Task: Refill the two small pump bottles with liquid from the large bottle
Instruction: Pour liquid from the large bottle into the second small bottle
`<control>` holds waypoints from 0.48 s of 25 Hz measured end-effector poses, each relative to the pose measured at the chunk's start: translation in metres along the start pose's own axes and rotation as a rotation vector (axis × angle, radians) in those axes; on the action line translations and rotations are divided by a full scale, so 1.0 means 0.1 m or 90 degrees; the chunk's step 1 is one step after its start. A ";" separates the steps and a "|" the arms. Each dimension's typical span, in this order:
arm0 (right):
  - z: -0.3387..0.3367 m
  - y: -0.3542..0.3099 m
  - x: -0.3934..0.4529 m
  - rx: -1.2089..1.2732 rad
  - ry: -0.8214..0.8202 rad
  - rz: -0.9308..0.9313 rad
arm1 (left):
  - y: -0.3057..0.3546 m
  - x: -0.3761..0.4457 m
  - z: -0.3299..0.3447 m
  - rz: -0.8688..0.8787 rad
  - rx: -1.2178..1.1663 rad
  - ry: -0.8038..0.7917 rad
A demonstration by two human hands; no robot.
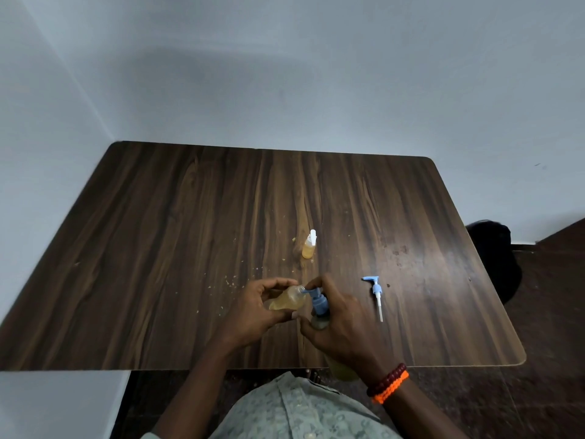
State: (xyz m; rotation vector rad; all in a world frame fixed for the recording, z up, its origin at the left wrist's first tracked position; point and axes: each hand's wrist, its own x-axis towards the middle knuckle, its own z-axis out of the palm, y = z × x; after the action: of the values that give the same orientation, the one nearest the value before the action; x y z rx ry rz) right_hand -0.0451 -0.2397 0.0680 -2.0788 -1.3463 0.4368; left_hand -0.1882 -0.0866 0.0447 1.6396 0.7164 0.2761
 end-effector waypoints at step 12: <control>0.02 0.06 0.11 0.090 -0.055 0.022 | 0.03 0.00 -0.13 0.028 -0.060 0.024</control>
State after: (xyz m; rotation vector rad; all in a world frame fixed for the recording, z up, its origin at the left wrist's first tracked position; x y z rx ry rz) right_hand -0.0375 -0.2304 0.0633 -1.9890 -1.2907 0.6243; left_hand -0.1946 -0.0768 0.0502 1.5654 0.6867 0.3671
